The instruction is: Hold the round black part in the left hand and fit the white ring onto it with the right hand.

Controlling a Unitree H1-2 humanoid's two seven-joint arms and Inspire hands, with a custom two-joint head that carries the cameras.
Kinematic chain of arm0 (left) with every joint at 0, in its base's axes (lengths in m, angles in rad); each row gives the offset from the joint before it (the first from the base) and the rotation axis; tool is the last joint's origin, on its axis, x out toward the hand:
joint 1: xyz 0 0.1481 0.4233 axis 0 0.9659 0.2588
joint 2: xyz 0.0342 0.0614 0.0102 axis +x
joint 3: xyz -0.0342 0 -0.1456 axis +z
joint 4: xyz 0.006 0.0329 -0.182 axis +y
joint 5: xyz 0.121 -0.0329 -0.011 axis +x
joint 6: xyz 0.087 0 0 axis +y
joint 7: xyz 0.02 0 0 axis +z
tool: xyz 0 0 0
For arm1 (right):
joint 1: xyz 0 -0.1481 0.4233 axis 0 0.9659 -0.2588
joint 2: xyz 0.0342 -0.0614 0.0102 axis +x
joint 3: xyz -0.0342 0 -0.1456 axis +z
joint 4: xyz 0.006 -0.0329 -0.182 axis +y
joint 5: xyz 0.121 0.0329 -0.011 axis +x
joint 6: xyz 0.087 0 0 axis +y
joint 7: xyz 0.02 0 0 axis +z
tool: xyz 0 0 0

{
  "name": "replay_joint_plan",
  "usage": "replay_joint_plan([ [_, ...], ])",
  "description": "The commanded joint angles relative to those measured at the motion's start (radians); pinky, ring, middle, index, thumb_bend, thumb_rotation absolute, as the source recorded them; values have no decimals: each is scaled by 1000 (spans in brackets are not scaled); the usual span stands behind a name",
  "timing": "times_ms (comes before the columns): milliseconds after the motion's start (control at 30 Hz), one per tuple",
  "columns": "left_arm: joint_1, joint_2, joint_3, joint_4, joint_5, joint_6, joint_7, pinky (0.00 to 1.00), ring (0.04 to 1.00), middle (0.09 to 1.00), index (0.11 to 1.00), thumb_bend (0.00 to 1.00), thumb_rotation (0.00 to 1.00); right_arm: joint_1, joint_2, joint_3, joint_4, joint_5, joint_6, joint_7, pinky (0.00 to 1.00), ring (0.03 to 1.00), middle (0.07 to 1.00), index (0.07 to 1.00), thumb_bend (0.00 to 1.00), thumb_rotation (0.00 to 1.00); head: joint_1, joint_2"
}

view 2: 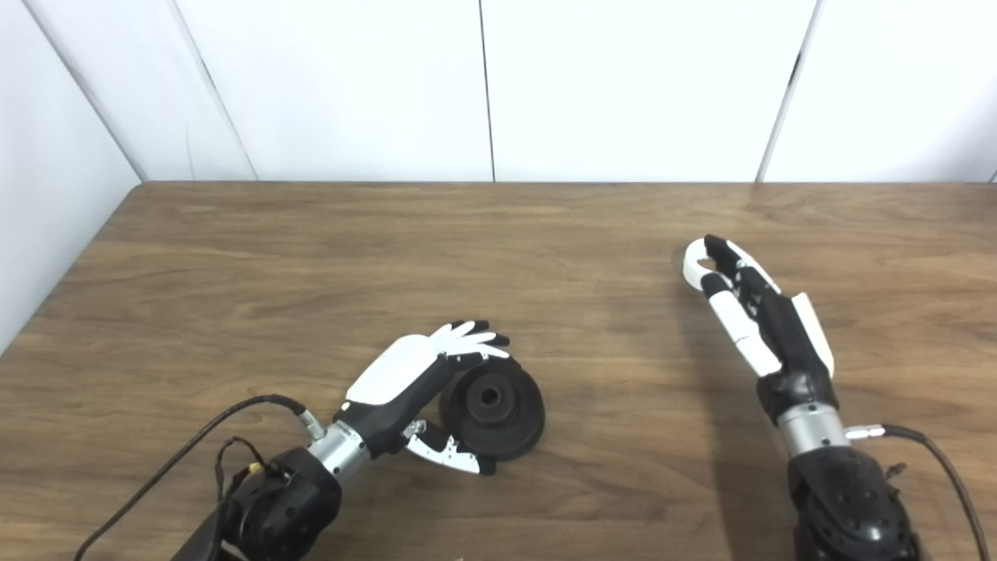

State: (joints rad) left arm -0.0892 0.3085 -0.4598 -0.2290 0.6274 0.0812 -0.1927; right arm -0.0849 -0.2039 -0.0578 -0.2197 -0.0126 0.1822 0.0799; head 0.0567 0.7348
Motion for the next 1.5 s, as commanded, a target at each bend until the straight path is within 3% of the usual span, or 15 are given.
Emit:
replay_joint_plan([
  [0, 13, 30, -33, 24, 44, 20, -83, 992, 975, 899, 598, 803, 293, -28, -7, -6, -38, 5, -19, 1, 921, 954, 913, 875, 599, 798, 1, 1],
  [133, 2, 40, -28, 18, 46, 23, -99, 979, 975, 897, 599, 818, 289, -26, -15, -2, -31, -4, -31, 5, 919, 955, 914, 881, 617, 789, 4, 3],
  [200, -2, 46, -26, 14, 44, 25, -108, 983, 975, 897, 594, 817, 287, -33, -29, 11, -32, -81, -38, -18, 881, 931, 905, 867, 647, 762, 2, 5],
  [300, -6, 51, -24, 13, 43, 23, -118, 986, 975, 898, 589, 819, 290, -65, -71, 22, -37, -179, -42, -29, 804, 881, 879, 835, 699, 630, -5, 4],
  [400, -8, 53, -22, 18, 43, 20, -124, 987, 976, 899, 585, 822, 296, -121, -119, 30, -29, -270, -24, -28, 893, 913, 879, 799, 783, 503, -8, 2],
  [600, -8, 61, -24, 25, 49, 9, -124, 979, 970, 892, 588, 822, 295, -228, -208, 59, 48, -390, -28, -12, 926, 934, 892, 758, 853, 463, -17, 1],
  [933, 1, 73, -14, 33, 42, -13, -116, 973, 970, 894, 584, 820, 305, -313, -243, 66, 147, -425, -8, 5, 944, 947, 892, 727, 884, 439, -49, -5],
  [1467, 15, 70, -7, 33, 36, -22, -113, 957, 967, 894, 593, 832, 304, -385, -264, 100, 350, -443, -58, -6, 910, 946, 887, 728, 955, 417, -58, -8],
])
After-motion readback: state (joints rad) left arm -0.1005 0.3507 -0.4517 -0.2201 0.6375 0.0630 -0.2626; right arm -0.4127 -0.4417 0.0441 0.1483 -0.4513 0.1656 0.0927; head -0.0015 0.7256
